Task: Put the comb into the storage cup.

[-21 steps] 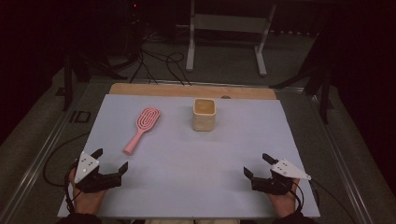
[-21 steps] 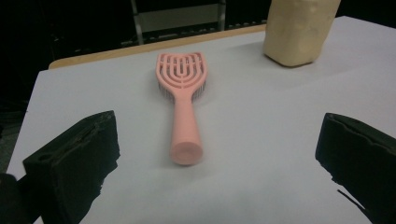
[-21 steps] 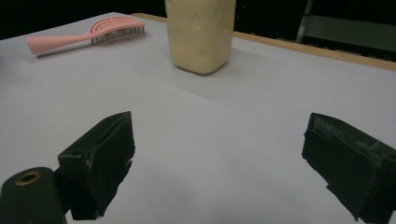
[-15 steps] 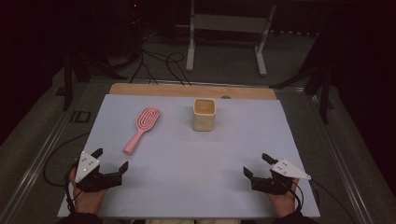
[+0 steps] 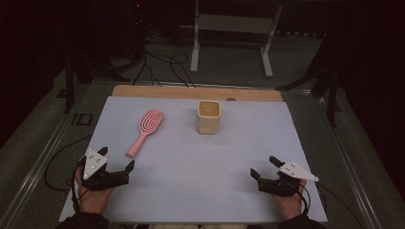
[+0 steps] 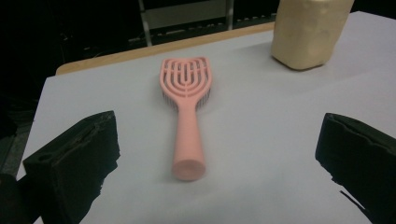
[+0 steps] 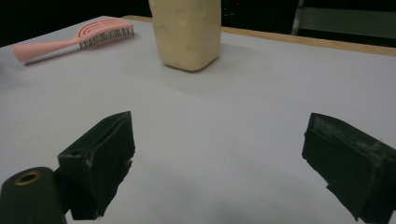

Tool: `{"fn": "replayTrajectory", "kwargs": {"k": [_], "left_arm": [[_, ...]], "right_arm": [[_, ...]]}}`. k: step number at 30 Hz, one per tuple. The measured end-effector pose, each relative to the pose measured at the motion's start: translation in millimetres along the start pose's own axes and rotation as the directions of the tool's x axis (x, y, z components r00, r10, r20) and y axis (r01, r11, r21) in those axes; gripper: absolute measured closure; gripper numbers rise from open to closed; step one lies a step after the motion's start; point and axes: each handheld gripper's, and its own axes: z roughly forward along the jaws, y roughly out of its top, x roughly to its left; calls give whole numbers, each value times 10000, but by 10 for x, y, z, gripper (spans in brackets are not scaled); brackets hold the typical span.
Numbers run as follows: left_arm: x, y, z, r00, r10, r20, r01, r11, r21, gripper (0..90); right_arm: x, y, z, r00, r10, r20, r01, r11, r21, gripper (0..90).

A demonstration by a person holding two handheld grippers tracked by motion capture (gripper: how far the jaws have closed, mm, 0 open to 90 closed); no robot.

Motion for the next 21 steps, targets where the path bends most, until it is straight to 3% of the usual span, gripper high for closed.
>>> {"fn": "replayTrajectory", "kwargs": {"k": [13,21], "left_arm": [[87,301,60,9992,-164,-372,171,9997,200,2],[133,410,214,9993,-176,-323,198,9974,695,2]], "right_arm": [[16,-6,-55,9999,110,108,-109,9999,-123,91],[11,-4,-64,9997,141,217,-136,9997,-224,91]]}}
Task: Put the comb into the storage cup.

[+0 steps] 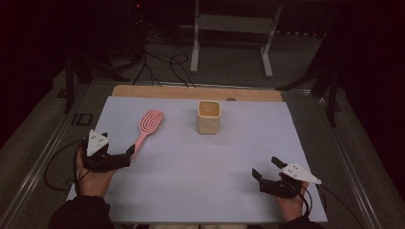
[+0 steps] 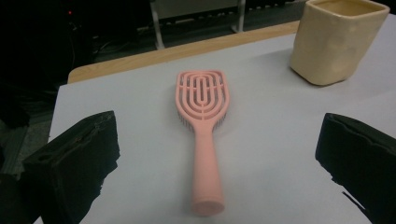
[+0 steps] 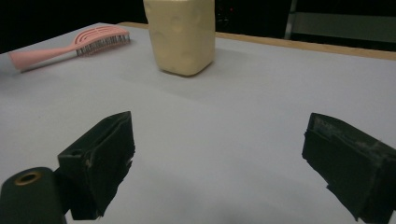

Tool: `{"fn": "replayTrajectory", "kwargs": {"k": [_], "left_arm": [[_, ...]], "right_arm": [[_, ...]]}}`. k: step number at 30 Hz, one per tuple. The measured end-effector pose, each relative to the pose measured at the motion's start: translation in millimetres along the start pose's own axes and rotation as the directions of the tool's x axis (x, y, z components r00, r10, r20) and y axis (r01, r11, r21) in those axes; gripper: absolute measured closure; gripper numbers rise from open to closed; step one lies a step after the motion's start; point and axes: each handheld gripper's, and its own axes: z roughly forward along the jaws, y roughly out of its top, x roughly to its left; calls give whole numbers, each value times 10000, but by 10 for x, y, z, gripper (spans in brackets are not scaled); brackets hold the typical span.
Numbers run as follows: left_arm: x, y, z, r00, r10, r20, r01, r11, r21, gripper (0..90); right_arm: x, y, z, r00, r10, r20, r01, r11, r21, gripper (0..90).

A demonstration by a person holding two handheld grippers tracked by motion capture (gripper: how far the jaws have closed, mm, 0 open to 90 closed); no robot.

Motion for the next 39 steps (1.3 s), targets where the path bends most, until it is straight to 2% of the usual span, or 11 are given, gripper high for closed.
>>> {"fn": "replayTrajectory", "kwargs": {"k": [5,13,22,29,34,38,39], "left_arm": [[7,45,128,10000,66,56,-67,9996,264,2],[19,128,326,9996,265,110,-273,9967,765,2],[29,203,465,9989,376,291,-407,9926,1145,2],[54,228,594,9984,527,193,-552,9844,1673,2],[42,268,662,9970,765,99,-770,9794,1865,2],[52,281,702,9975,689,138,-703,9773,1997,2],[58,282,729,9976,680,150,-696,9742,2148,2]], "right_arm": [[1,5,-18,10000,7,44,-7,9999,-141,90],[35,-6,11,9999,-89,-65,89,10000,-28,90],[36,-15,8,10000,-28,-55,28,10000,-6,90],[43,-15,7,10000,-39,-61,39,10000,-1,90],[40,-15,9,10000,-42,-65,42,10000,-5,90],[38,-16,9,10000,-29,-69,29,10000,-7,90],[38,-16,9,10000,-28,-71,28,10000,-7,90]]}}
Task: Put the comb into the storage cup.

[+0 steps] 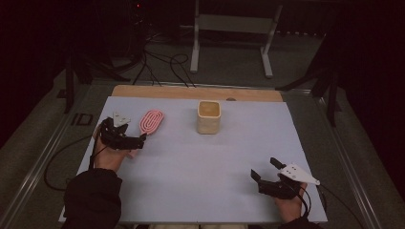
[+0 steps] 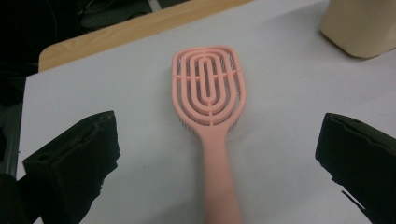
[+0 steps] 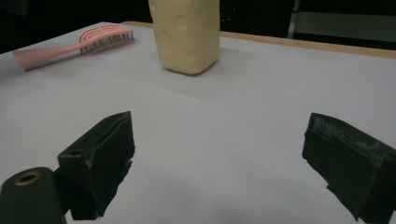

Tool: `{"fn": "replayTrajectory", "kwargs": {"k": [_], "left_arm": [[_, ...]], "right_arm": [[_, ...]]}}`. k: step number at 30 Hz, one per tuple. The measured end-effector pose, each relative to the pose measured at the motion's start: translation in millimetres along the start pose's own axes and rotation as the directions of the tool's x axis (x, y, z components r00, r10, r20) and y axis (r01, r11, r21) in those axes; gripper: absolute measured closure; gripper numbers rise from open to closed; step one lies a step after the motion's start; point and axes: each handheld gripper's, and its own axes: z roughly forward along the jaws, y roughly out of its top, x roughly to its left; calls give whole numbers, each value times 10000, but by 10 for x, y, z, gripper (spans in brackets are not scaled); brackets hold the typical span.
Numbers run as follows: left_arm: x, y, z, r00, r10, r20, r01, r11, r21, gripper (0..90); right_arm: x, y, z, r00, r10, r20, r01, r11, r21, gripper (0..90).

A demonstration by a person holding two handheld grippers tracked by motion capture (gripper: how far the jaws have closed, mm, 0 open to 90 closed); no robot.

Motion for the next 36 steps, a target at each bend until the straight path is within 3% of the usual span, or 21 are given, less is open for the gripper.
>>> {"fn": "replayTrajectory", "kwargs": {"k": [7,17,23,36], "left_arm": [[31,15,119,10000,-45,17,44,9990,440,2],[23,67,227,9996,252,-85,-244,9964,806,2],[72,126,329,9997,221,40,-225,9901,1383,1],[122,204,443,9995,301,44,-304,9783,2049,2]], "right_arm": [[-1,-2,15,10000,-23,-33,23,10000,64,90],[4,-3,22,10000,11,-65,-10,10000,84,90],[2,-5,30,10000,6,-75,-6,9999,124,91],[5,-4,42,10000,-28,-68,29,9999,155,90]]}}
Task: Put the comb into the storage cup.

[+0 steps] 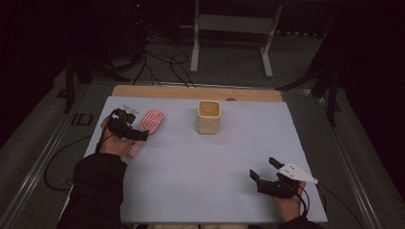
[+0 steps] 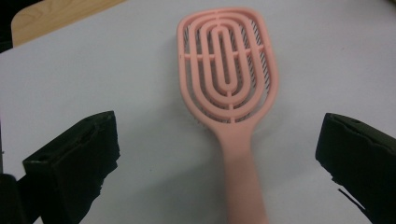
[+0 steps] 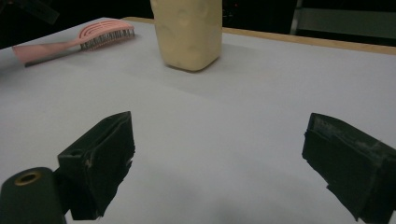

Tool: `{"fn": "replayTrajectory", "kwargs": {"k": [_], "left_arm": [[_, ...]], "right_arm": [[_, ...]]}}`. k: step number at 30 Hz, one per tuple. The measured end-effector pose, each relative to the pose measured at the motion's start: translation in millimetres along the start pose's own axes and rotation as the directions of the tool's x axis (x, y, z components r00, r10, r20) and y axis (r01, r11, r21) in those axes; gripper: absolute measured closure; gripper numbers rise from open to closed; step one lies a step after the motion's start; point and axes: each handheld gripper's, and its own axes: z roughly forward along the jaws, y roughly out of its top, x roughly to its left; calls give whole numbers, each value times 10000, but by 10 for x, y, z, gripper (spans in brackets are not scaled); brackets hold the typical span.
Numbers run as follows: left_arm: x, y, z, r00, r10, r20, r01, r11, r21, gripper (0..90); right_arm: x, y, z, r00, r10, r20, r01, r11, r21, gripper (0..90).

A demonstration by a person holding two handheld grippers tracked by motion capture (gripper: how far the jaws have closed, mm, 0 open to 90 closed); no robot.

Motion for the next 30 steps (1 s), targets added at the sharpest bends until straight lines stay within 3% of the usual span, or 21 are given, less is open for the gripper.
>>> {"fn": "replayTrajectory", "kwargs": {"k": [22,30], "left_arm": [[-63,25,253,9997,187,183,-206,9934,1132,2],[-24,12,337,9977,-263,623,149,9841,1771,7]], "right_arm": [[2,-1,13,10000,-23,-23,23,9999,128,91],[2,-2,17,10000,-15,-31,16,9999,165,90]]}}
